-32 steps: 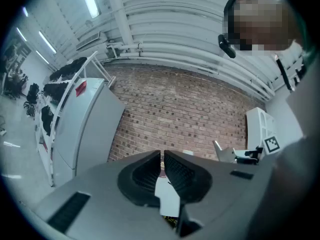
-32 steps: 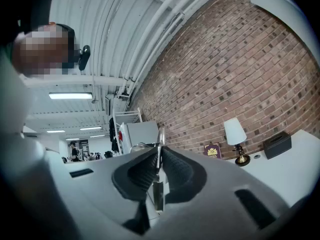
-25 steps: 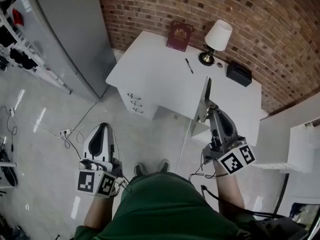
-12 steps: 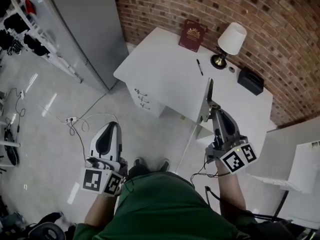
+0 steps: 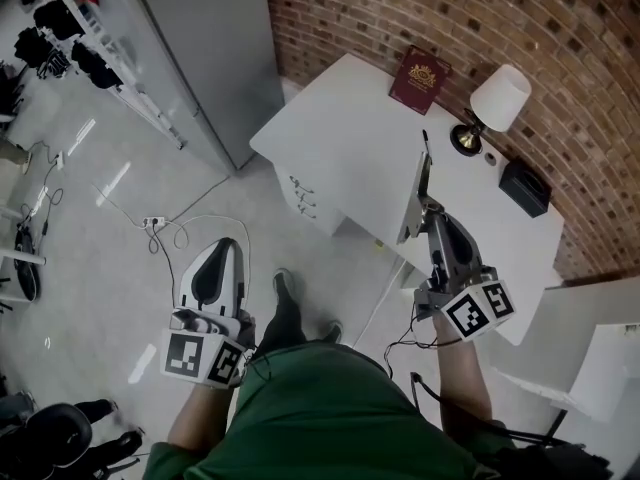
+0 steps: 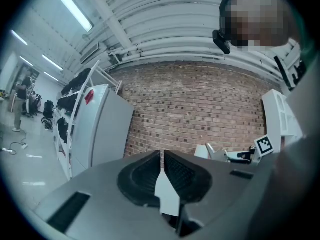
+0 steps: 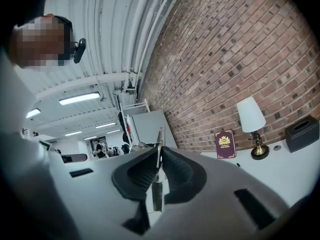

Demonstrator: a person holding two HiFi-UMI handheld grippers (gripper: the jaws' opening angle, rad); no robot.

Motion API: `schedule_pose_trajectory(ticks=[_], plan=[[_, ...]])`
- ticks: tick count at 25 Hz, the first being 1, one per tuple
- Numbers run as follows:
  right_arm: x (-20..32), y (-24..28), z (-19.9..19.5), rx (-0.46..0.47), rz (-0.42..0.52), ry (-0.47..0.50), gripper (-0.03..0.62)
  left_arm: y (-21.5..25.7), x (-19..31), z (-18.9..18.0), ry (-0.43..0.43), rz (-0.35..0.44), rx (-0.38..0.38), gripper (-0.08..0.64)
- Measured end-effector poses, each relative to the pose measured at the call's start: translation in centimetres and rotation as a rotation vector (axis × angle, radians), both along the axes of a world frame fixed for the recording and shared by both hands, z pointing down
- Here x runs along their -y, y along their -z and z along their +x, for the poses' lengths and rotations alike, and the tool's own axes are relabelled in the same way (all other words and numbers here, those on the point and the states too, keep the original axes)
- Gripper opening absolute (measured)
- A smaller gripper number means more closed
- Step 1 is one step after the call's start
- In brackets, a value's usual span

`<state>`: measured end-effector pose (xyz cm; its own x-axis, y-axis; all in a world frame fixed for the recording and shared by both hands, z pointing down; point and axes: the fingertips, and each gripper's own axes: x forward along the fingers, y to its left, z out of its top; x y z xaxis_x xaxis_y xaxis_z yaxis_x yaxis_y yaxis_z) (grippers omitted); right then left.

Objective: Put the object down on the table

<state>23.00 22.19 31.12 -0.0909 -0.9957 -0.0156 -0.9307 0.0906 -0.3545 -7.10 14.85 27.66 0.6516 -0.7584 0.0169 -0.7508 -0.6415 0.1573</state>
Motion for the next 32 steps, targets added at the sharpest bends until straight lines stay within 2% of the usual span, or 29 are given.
schedule_pose_trajectory(ticks=[5,12,20,25,32], plan=[[3.7,-1.9,-0.1,-0.067,-0.063,-0.009,0.023,-0.7,4.3,0.0,-0.01,-0.008,-0.03,0.023],[11.2,-3.5,-0.4,-0.165,-0.141,-0.046,0.023,-1.8,13.2,0.0,-0.06,-0.038,-0.066,0.023],[20.3,-5.7,-2.2,-0.283,-0.228,-0.064,0.021,-3.3,23.1,-2.1,-0.091,-0.08,-0.081,0.023],[25.0,-7.8,-3.5,-0.348,-0.295,-0.042,0.021,-5.1,27.5,-4.4,-0.066,-0.104,-0.087,0.023],[30.2,-11.4,-3.7,-0.537,-0.383,0.035,0.02,-6.6,30.5,-5.9,-0.009,-0.144,-0.083,0.023]])
